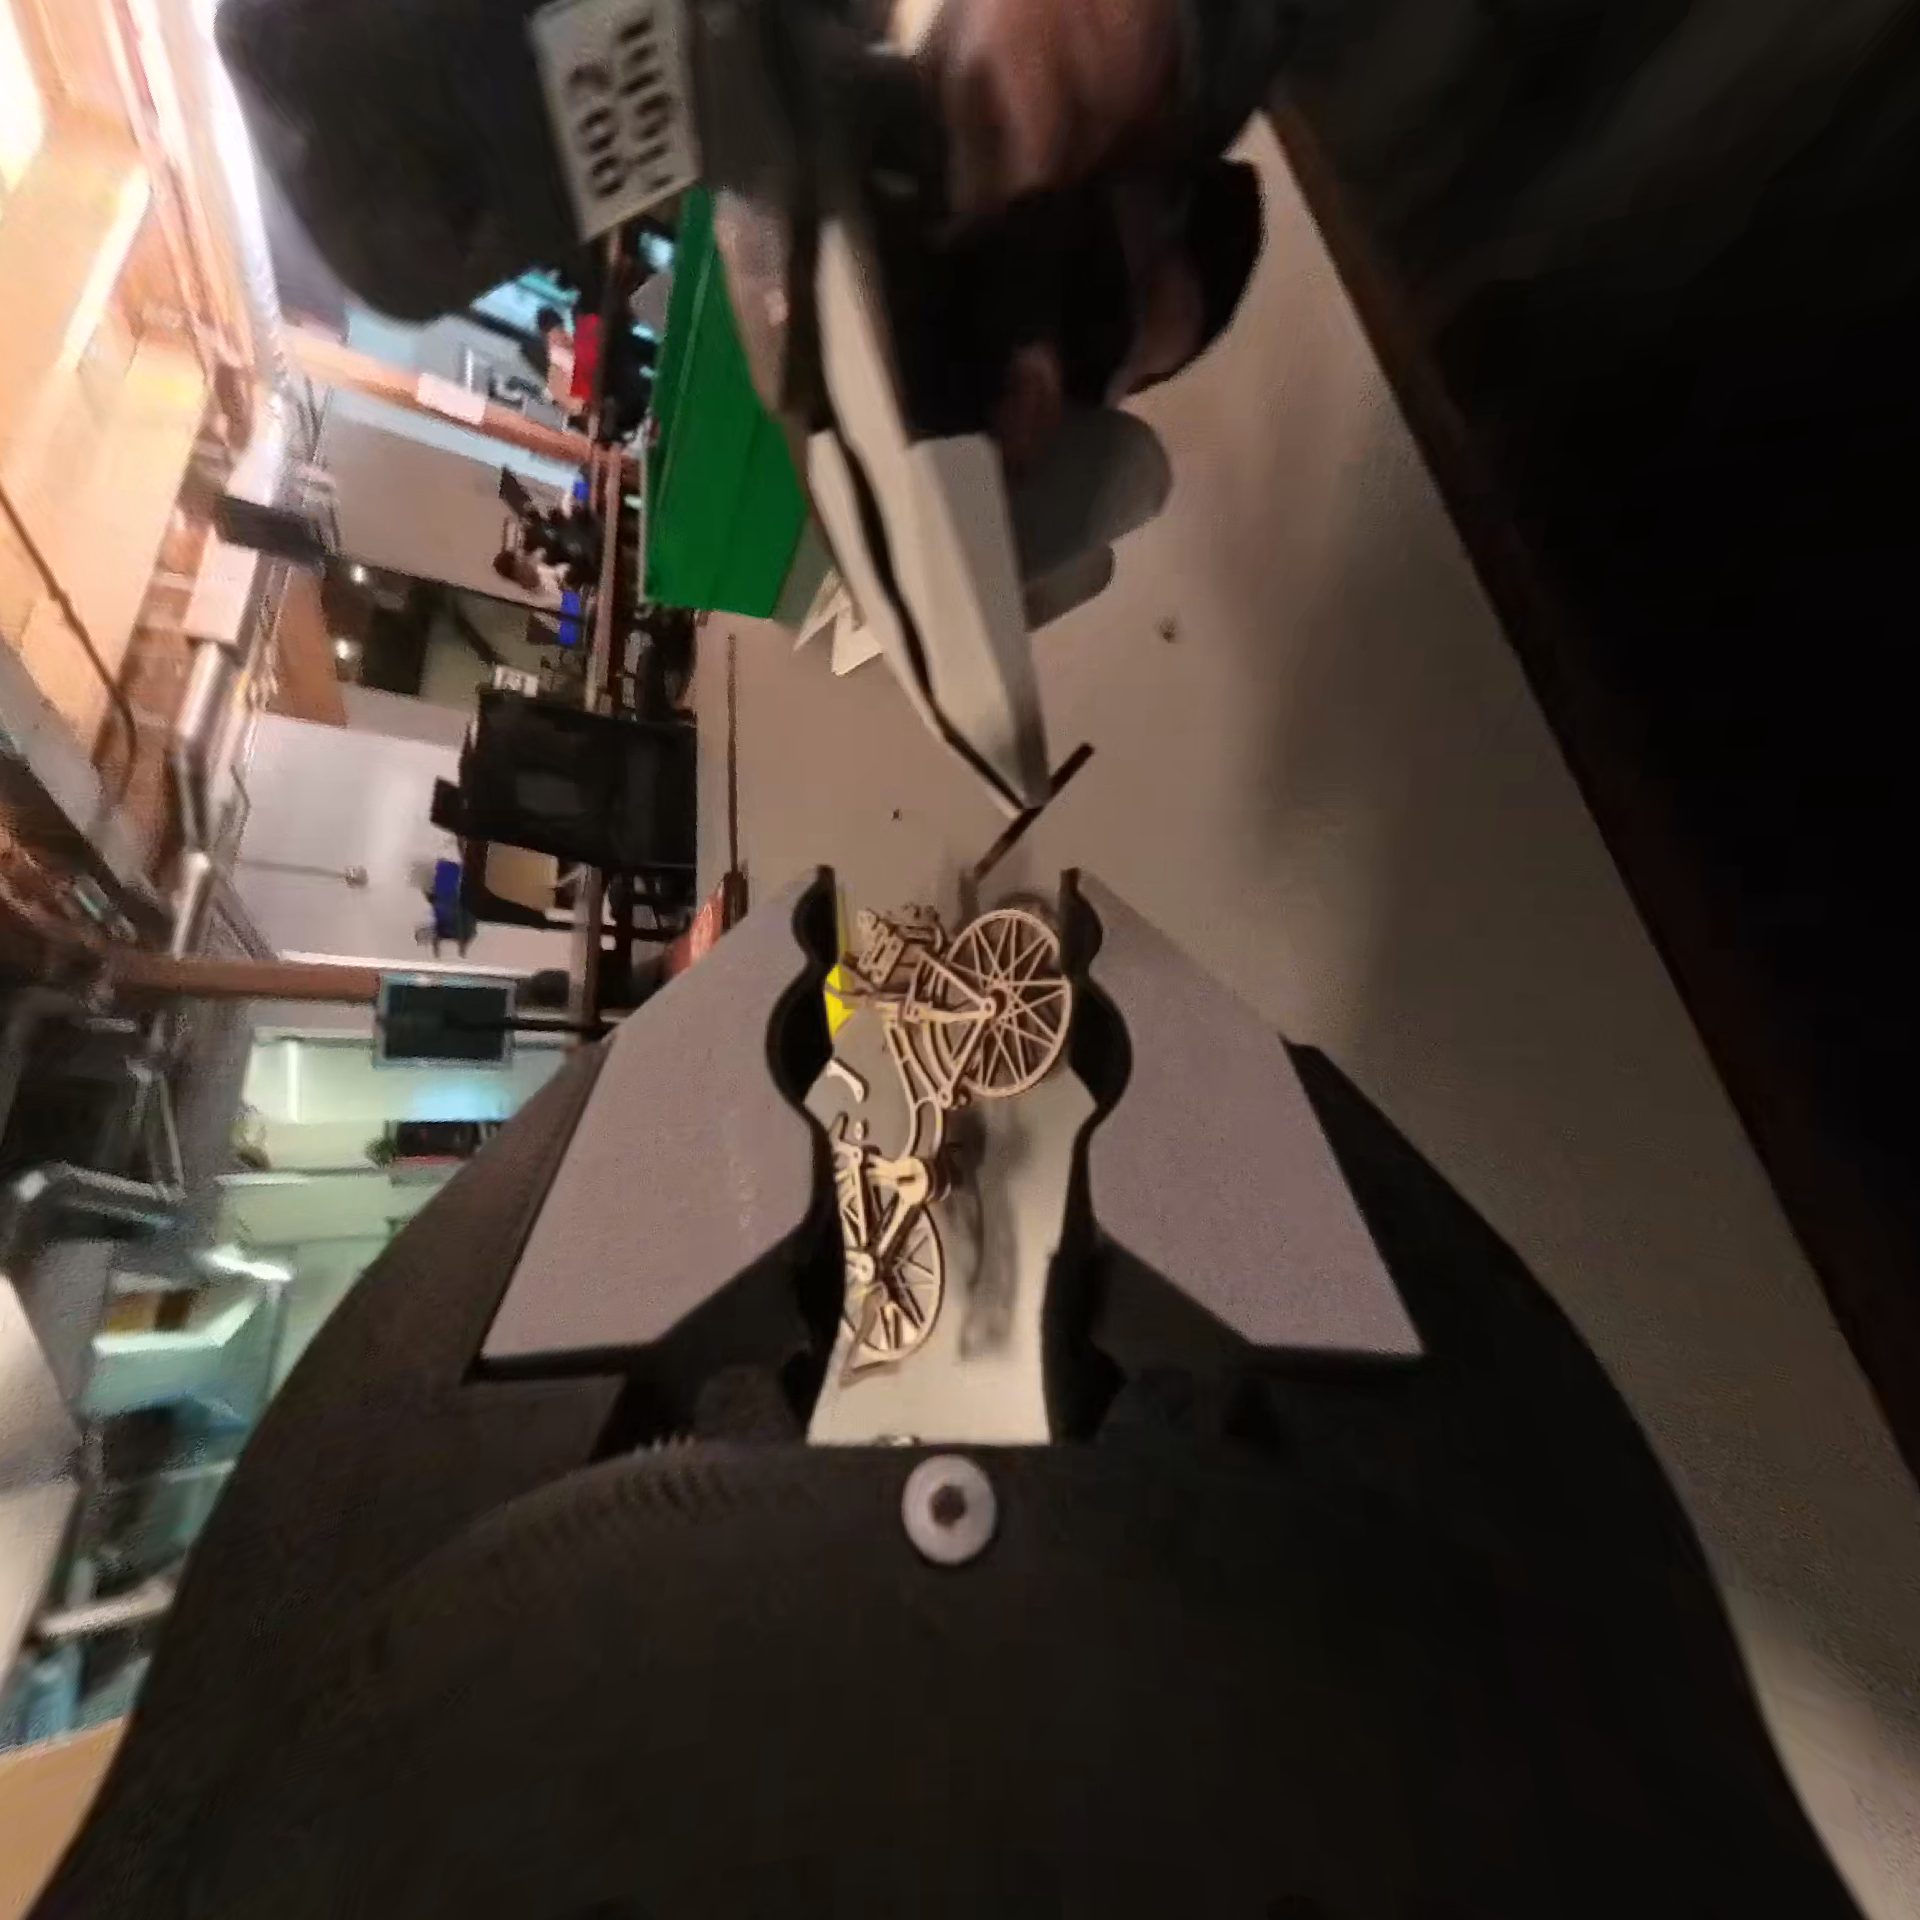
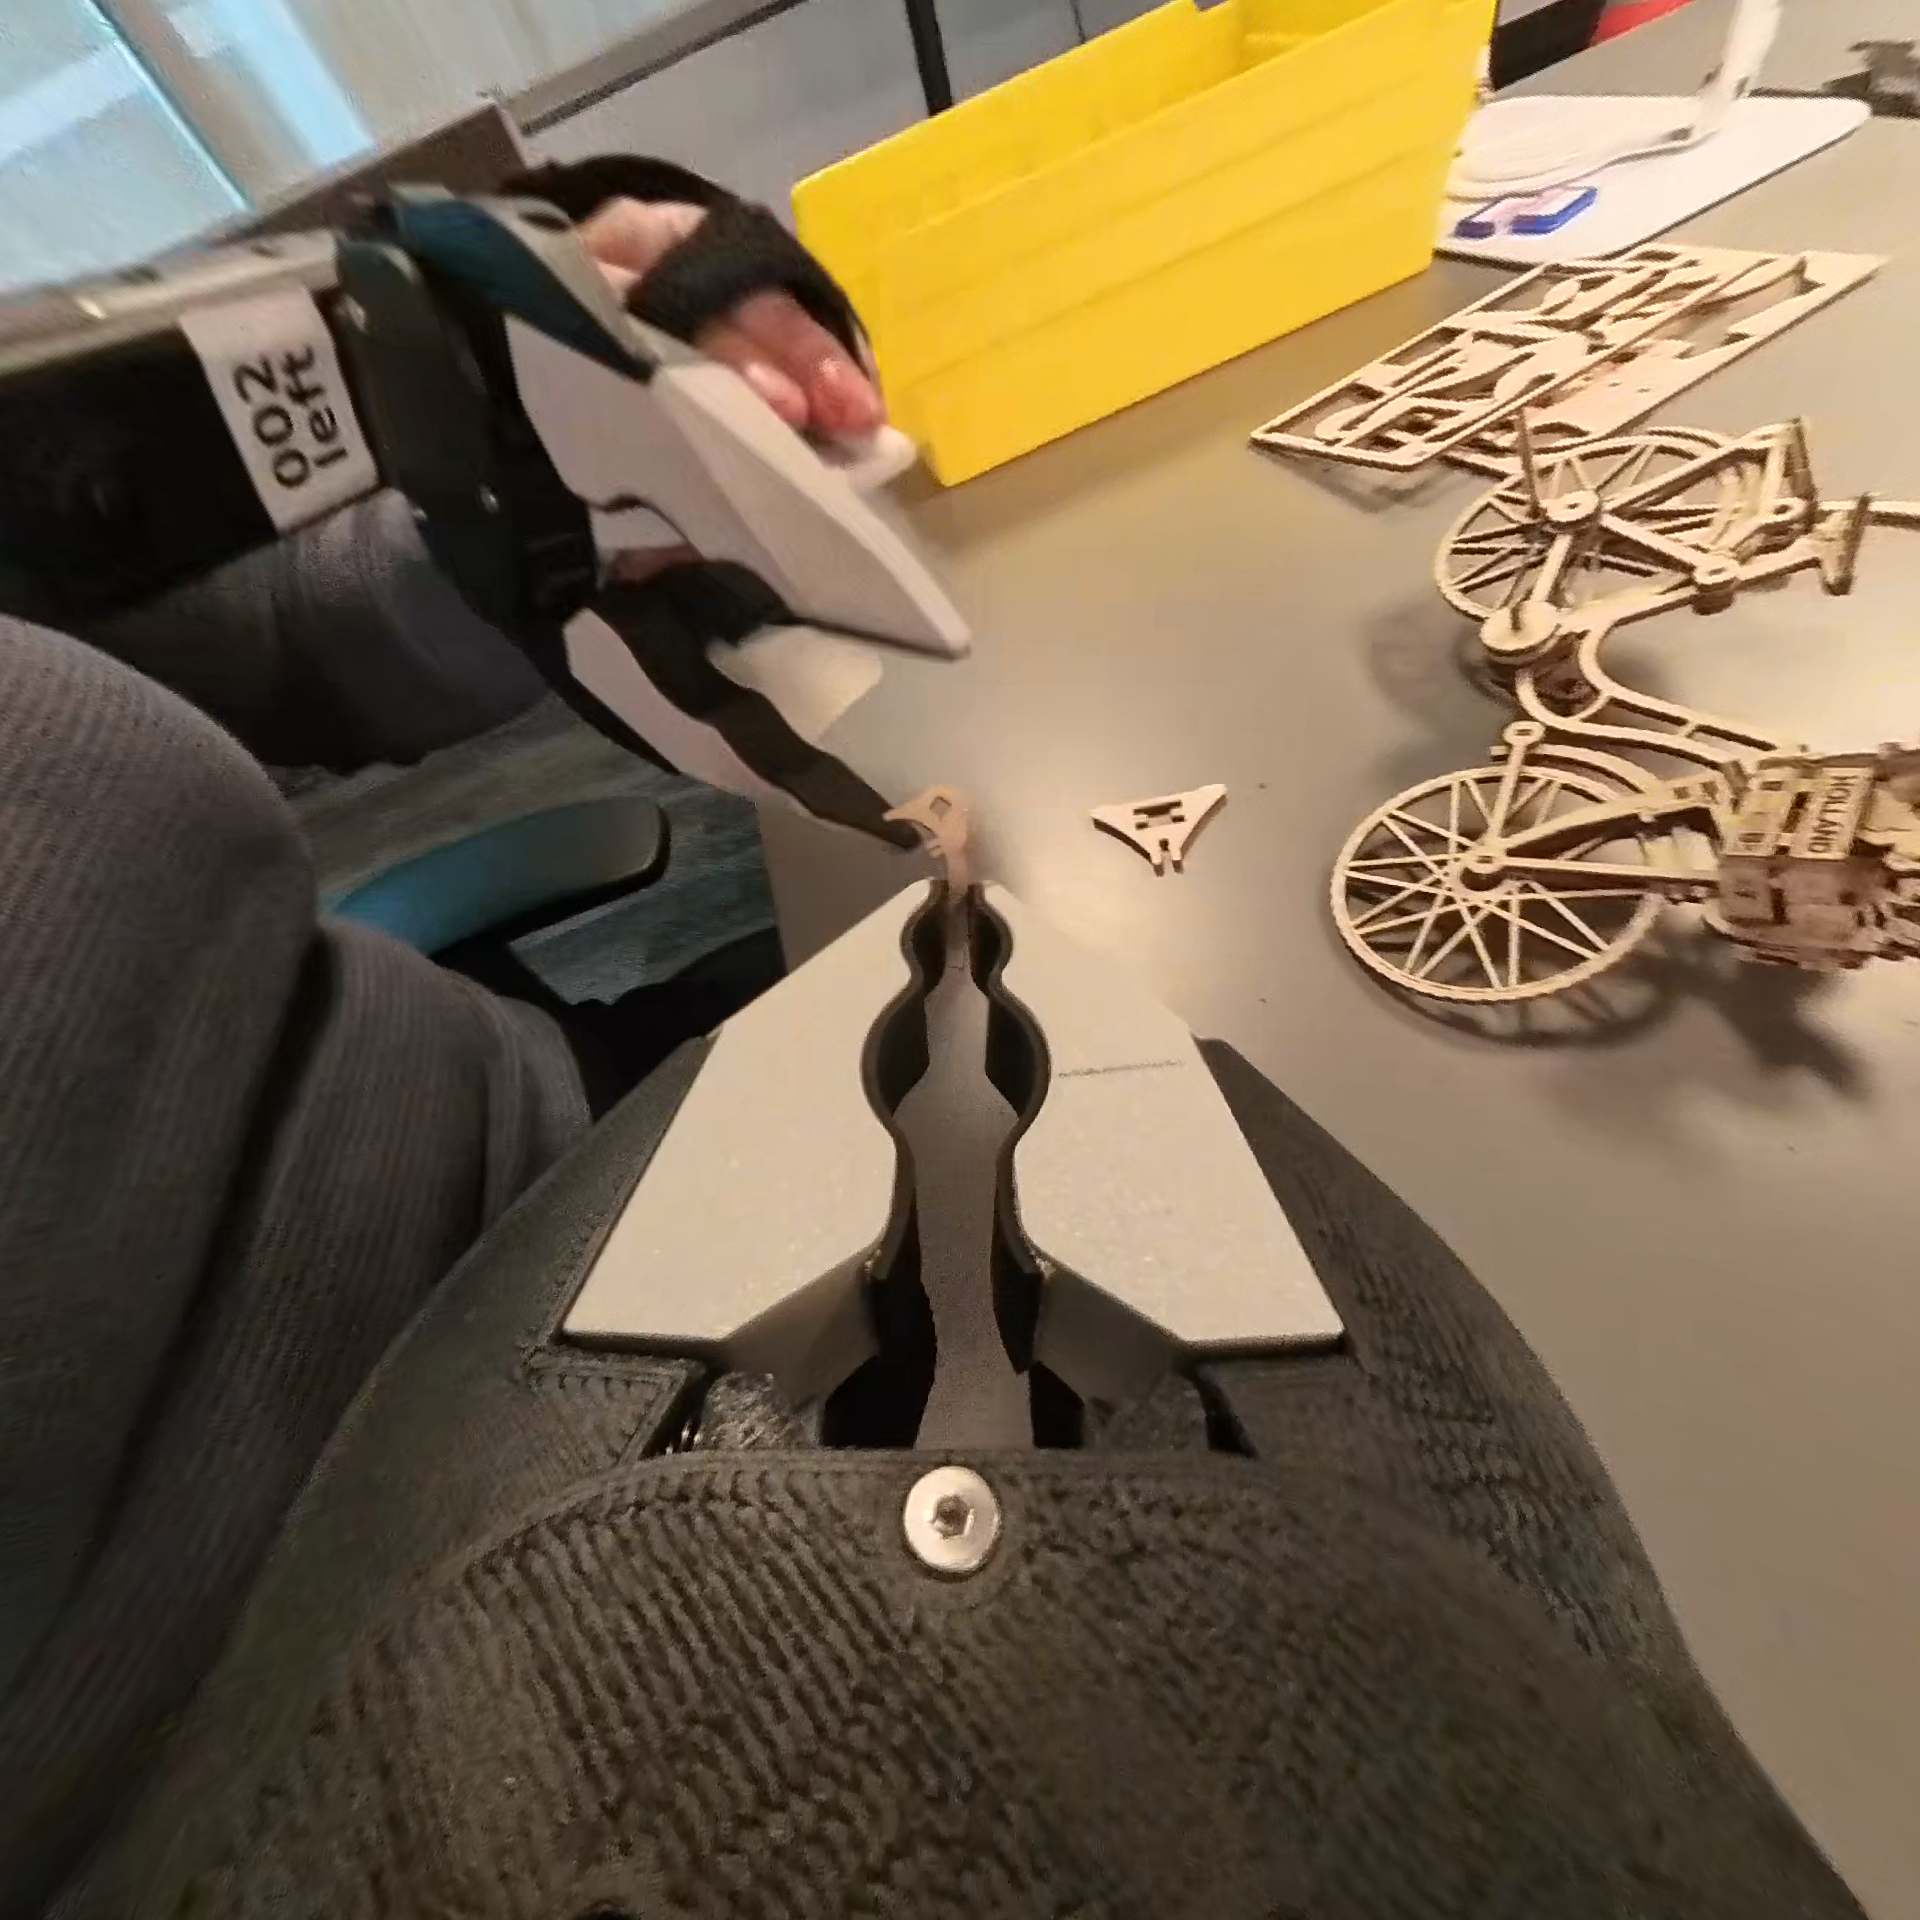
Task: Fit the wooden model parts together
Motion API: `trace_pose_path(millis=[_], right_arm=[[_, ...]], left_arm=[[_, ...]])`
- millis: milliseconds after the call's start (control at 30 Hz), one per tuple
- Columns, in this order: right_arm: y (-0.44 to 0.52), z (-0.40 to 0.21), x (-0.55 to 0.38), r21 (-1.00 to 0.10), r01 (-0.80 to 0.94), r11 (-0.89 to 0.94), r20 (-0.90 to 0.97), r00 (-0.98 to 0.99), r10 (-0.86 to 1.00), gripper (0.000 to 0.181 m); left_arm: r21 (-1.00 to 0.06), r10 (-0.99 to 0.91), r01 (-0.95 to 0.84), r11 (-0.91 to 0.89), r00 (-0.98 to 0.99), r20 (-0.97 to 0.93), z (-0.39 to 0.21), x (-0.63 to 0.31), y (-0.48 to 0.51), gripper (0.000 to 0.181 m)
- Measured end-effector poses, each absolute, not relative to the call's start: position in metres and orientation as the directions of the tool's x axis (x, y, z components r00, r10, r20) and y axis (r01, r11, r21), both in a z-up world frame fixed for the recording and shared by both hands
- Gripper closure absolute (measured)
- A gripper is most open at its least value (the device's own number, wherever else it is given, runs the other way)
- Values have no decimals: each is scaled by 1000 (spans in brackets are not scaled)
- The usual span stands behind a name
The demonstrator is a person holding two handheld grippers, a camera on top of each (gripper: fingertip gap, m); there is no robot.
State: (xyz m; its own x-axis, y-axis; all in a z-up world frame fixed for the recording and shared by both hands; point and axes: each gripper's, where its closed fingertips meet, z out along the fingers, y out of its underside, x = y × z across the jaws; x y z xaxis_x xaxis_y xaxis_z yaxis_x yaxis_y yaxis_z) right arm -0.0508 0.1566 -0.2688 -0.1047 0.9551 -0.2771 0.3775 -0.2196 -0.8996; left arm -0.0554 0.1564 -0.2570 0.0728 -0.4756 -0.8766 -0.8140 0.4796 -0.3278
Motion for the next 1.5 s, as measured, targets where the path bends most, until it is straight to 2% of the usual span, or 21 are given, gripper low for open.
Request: trace_pose_path(millis=[33, 133, 167, 233, 300, 367, 467, 567, 633, 867, 900, 967, 1100, 1233, 1500], right_arm=[[155, -268, -51, -899, 381, -218, -281, -118, 952, 181], [152, -267, -51, -895, 395, -205, -280, -142, 949, 180], [152, -266, -51, -895, 396, -205, -282, -148, 948, 180], [154, -263, -52, -901, 388, -195, -268, -143, 953, 179], [155, -257, -52, -928, 348, -136, -199, -152, 968, 156], [152, -253, -49, -947, 321, -9, -68, -175, 982, 148], [153, -267, -46, -894, 399, 205, 146, -173, 974, 163], [150, -276, -48, -856, 448, 259, 190, -194, 962, 174], [148, -279, -47, -853, 461, 244, 159, -216, 963, 180], [146, -287, -45, -851, 467, 238, 159, -203, 966, 181], [149, -287, -45, -856, 471, 213, 146, -175, 974, 181], [164, -291, -41, -856, 496, 143, 117, -83, 990, 181], [195, -307, -27, -832, 549, -77, -6, 130, 991, 181], [205, -324, -23, -778, 605, -166, -48, 207, 977, 181], [208, -337, -24, -717, 670, -193, -38, 240, 970, 181]], left_arm=[[-306, -483, -816, 491, 38, -875, -261, -54, 155, 142], [-329, -517, -792, 515, 19, -856, -266, -50, 150, 160], [-326, -514, -794, 513, 21, -858, -265, -51, 151, 175], [-340, -548, -801, 493, 18, -836, -268, -53, 152, 180], [-430, -634, -807, 404, 91, -768, -272, -56, 156, 180], [-540, -759, -791, 289, 154, -632, -279, -60, 156, 180], [-672, -883, -723, 164, 196, -427, -279, -60, 150, 180], [-712, -931, -694, 106, 183, -317, -278, -60, 147, 180], [-714, -951, -696, 75, 166, -261, -280, -59, 141, 180], [-723, -956, -691, 6, 209, -208, -290, -57, 140, 180], [-726, -951, -687, -24, 240, -196, -292, -60, 144, 177], [-694, -928, -714, -99, 317, -194, -304, -80, 156, 151], [-657, -891, -702, -274, 442, -101, -330, -113, 174, 138], [-648, -851, -667, -367, 521, -55, -339, -123, 184, 142], [-625, -770, -613, -482, 637, -31, -343, -121, 179, 151]])
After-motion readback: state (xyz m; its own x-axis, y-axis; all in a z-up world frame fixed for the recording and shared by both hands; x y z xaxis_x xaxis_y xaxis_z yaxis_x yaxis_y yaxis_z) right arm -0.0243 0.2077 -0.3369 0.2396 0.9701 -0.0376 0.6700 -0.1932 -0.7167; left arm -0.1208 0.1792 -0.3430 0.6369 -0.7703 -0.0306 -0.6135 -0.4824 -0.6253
